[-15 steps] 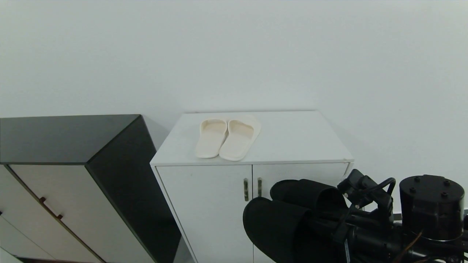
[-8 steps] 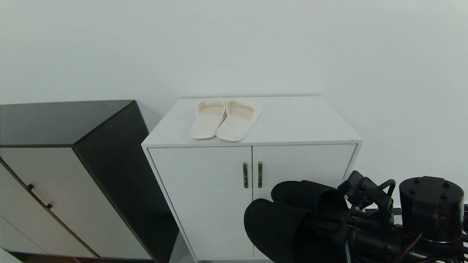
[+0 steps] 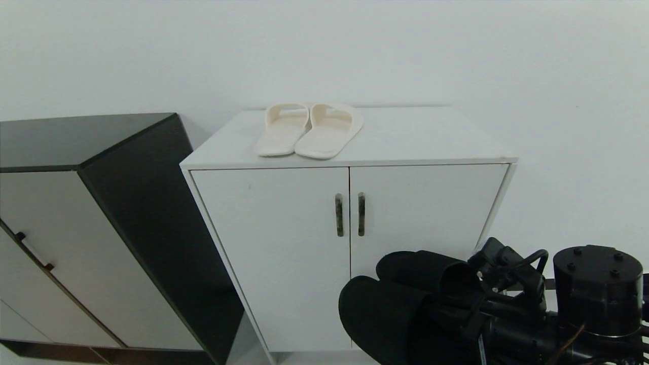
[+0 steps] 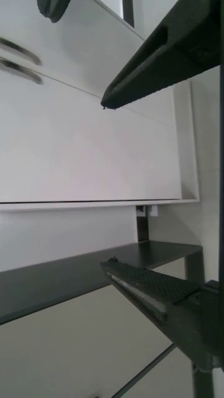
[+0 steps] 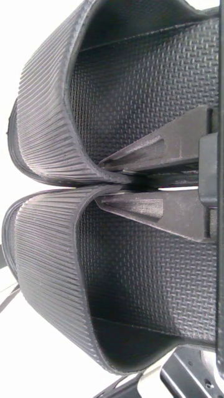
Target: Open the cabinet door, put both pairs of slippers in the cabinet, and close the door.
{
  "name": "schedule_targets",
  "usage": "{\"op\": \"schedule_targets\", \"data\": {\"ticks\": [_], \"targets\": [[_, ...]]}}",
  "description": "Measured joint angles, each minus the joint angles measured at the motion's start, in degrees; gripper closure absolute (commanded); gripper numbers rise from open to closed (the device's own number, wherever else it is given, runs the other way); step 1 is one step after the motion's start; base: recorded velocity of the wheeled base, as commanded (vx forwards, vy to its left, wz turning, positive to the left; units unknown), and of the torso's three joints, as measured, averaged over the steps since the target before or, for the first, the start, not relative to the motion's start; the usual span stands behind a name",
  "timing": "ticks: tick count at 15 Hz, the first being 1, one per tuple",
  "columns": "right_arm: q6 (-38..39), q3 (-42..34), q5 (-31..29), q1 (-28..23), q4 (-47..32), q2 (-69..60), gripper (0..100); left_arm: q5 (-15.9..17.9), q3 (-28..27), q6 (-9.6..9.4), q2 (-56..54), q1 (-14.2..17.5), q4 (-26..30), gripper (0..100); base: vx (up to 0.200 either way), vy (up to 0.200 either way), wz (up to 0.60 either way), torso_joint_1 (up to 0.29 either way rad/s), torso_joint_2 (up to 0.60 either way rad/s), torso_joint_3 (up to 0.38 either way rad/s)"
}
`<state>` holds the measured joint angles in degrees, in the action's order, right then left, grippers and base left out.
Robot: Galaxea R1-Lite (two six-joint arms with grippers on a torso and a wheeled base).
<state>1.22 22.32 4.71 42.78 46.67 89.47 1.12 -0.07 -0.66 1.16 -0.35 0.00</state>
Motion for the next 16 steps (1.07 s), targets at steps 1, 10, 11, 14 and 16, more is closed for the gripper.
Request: {"op": "schedule_targets", "data": {"ticks": [1,10,11,14,16], "targets": [[0.0,0.0,0.0,0.0,0.0,0.0,100,0.0,0.0,0.04,0.49,-0.05,0.0,0,0.0,0.0,0.0,-0.163,0.47,0.31],[0.04,0.26,0.09,0.0,0.07,0.02,100,0.02,-1.0,1.04,-0.56,0.06,-0.32,0,0.0,0.0,0.0,-0.11,0.46,0.345],[0.04,0.26,0.09,0.0,0.05,0.02,100,0.02,-2.57,2.13,-0.23,-0.02,-0.13,0,0.0,0.0,0.0,-0.032,0.44,0.393],[0.01,0.33,0.02,0.0,0.09,-0.13,100,1.11,-14.36,5.69,5.75,-0.63,-0.22,0,0.0,0.0,0.0,-0.025,0.35,0.325],[0.09,0.33,0.2,0.0,0.16,-0.13,100,6.81,-19.36,6.68,13.01,-1.77,-0.35,0,0.0,0.0,0.0,0.0,0.1,0.078]]}}
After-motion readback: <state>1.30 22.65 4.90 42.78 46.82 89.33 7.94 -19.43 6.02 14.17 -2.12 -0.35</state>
